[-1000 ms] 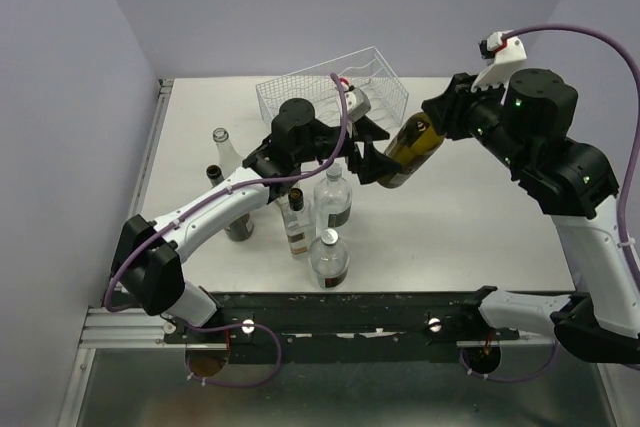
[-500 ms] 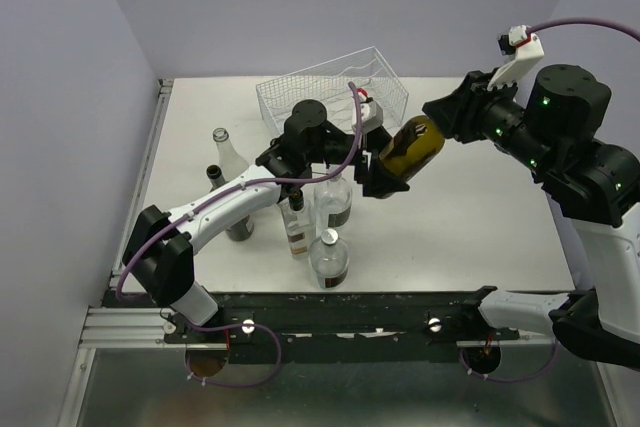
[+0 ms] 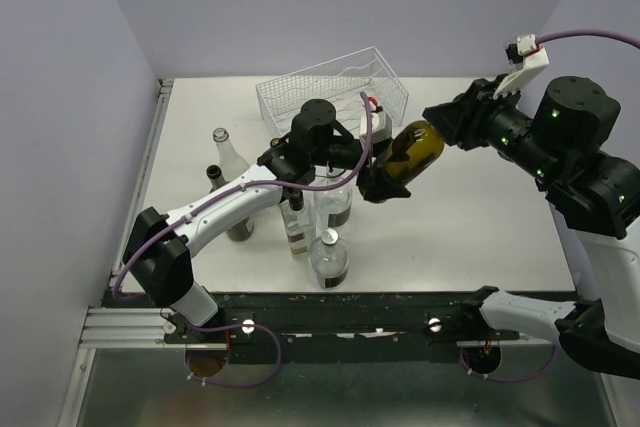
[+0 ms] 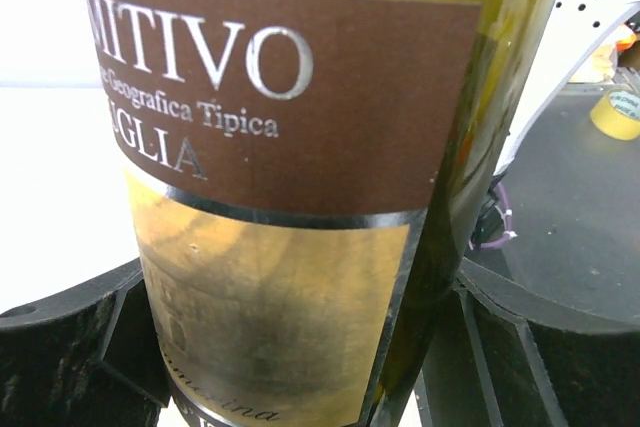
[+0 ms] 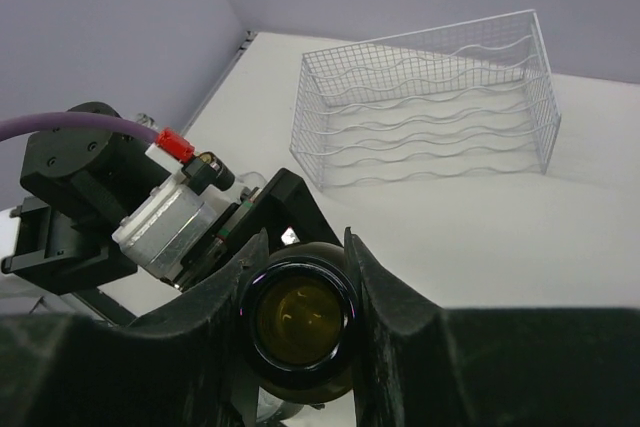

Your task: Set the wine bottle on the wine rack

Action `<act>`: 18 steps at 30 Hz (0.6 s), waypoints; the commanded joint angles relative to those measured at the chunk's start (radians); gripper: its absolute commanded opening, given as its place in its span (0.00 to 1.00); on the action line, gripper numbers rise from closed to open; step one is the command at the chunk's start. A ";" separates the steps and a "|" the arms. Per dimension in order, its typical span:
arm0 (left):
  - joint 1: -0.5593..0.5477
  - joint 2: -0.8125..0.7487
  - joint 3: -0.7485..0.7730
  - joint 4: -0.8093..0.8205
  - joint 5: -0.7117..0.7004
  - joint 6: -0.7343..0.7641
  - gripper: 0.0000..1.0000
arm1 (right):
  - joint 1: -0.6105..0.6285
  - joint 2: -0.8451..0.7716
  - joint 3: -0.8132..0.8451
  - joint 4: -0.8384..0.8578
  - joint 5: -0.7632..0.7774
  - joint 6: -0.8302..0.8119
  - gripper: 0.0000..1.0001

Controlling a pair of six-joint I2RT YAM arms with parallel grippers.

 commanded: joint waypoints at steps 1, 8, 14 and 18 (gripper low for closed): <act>-0.003 -0.046 0.077 -0.117 -0.172 0.148 0.00 | 0.004 -0.081 -0.045 0.142 -0.043 0.042 0.34; -0.004 -0.036 0.155 -0.149 -0.254 0.311 0.00 | 0.004 -0.136 -0.106 0.101 0.024 0.007 0.98; -0.004 -0.061 0.126 -0.057 -0.252 0.438 0.00 | 0.004 -0.170 -0.093 0.032 0.067 -0.013 1.00; -0.003 -0.067 0.118 -0.061 -0.287 0.558 0.00 | 0.004 -0.217 -0.080 0.018 0.006 -0.057 1.00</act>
